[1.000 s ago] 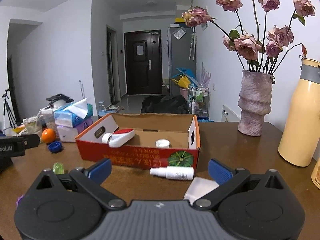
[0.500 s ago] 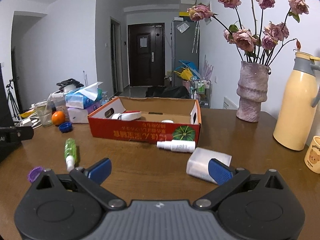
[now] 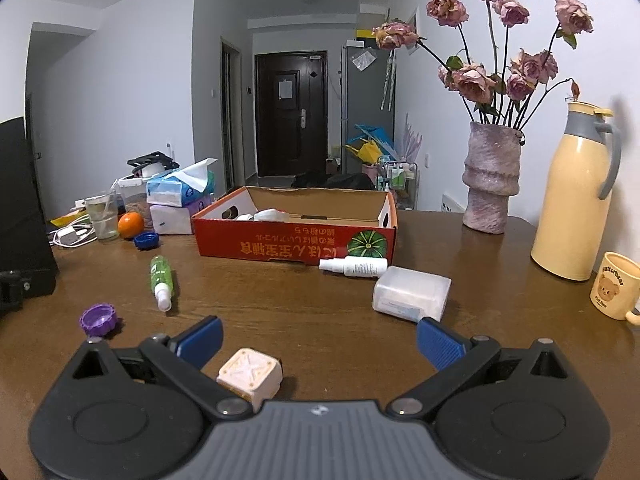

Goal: Organize rigid objects
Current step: 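Grasp the white plug adapter with the right gripper while the left tool approaches the purple cap, then lift the plug adapter with the right gripper while the left gripper grasps the purple ridged cap, then carry the plug adapter and purple cap with both grippers over the box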

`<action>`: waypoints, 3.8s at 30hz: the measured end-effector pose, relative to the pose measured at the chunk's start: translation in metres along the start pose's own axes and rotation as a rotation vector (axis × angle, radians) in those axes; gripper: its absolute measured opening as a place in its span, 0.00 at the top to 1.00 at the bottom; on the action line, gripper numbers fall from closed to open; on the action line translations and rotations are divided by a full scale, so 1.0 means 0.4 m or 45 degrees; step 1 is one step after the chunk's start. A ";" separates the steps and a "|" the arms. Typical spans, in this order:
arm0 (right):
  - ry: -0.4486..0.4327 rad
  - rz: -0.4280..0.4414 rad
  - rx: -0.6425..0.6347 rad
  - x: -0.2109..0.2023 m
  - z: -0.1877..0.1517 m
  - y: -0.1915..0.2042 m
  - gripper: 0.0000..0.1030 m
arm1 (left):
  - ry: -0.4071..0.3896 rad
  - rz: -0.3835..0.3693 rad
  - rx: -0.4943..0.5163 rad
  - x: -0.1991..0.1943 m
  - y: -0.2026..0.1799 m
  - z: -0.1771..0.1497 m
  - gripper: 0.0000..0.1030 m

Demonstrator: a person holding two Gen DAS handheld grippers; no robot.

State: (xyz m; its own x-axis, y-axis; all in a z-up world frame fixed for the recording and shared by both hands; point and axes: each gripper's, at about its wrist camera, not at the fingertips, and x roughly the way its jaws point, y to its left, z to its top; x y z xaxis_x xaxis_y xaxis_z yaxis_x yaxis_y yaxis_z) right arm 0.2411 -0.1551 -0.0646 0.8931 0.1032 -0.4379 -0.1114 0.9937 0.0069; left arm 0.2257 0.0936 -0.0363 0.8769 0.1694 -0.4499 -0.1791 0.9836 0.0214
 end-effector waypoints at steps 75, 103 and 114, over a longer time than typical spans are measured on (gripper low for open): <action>0.067 0.001 0.136 0.238 -0.053 0.040 0.63 | 0.281 0.013 0.034 0.382 0.052 -0.050 0.46; -0.056 0.081 0.150 0.195 0.018 0.011 0.63 | 0.036 -0.095 -0.074 0.227 -0.073 0.052 0.46; -0.137 0.063 0.170 0.217 0.105 -0.022 0.63 | -0.056 -0.098 -0.119 0.229 -0.125 0.148 0.46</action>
State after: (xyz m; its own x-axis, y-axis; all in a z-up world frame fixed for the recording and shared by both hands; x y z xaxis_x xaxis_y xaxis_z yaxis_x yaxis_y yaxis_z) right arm 0.3379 -0.1532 -0.0649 0.9302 0.1491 -0.3354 -0.1039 0.9834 0.1489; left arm 0.3414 0.0637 -0.0256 0.9080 0.0983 -0.4073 -0.1497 0.9840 -0.0962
